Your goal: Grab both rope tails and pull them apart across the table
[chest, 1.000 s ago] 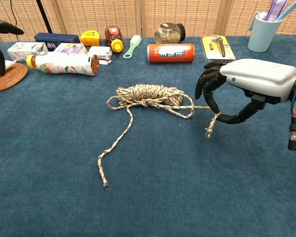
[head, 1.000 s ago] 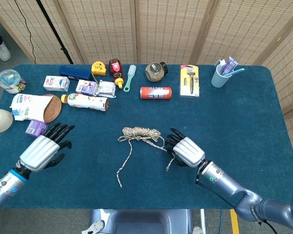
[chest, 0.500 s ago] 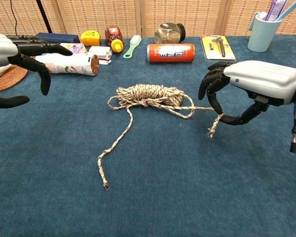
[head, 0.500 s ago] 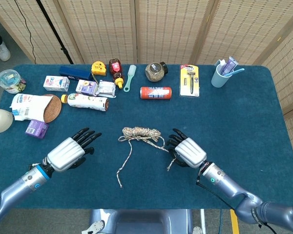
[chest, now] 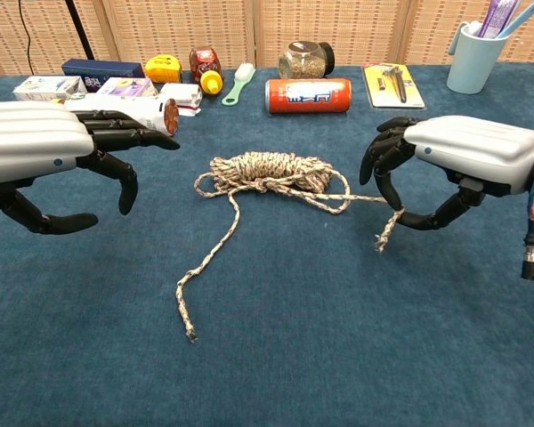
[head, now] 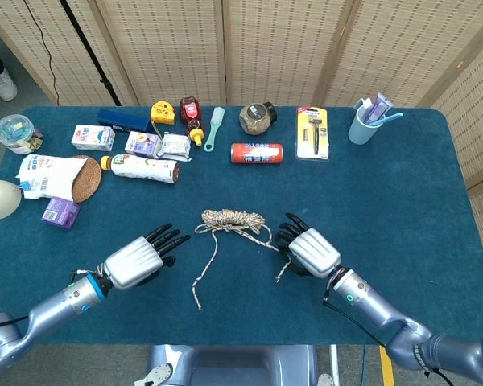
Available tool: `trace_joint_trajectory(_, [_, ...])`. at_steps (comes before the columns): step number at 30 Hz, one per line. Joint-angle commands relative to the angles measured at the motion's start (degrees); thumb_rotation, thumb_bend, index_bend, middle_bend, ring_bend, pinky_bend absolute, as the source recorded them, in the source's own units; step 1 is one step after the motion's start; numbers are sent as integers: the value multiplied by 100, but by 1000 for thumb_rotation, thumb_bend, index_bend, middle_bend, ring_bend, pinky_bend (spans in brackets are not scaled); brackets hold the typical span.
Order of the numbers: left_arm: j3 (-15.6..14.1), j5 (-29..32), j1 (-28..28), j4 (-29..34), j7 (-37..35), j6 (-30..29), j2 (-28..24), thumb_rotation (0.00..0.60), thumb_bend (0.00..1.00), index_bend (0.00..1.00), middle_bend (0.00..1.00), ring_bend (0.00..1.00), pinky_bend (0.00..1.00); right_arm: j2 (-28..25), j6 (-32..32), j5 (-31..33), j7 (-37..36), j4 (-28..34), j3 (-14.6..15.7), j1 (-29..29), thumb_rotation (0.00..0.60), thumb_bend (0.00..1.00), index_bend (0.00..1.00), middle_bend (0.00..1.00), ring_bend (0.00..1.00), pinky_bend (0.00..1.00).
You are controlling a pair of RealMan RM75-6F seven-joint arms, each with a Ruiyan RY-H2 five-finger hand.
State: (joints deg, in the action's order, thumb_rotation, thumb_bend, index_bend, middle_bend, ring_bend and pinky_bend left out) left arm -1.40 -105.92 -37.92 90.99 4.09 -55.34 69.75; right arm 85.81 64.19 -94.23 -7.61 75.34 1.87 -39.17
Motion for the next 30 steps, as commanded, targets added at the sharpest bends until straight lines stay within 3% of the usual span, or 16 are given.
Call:
trace_joint_trajectory(1, [-37,5,-71,-60,-56,40,94,600,405,438,0,0,0,-1,-17,-6,-5,-13,5,4,600,389,618,314,185,0])
trace_joint_trajectory(13, [-20,181,-205,-144,150,91,505,600,315,476,0,0,0,3,-66,3,-45,-63,-2,43,600,389,621,316,185,0])
trace_joint_trajectory(30, [36,556,-403,-294,465,362,921,600,316,444,0,0,0,40,-92,74,-225,-228,-50,105,600,389,625,317,184,0])
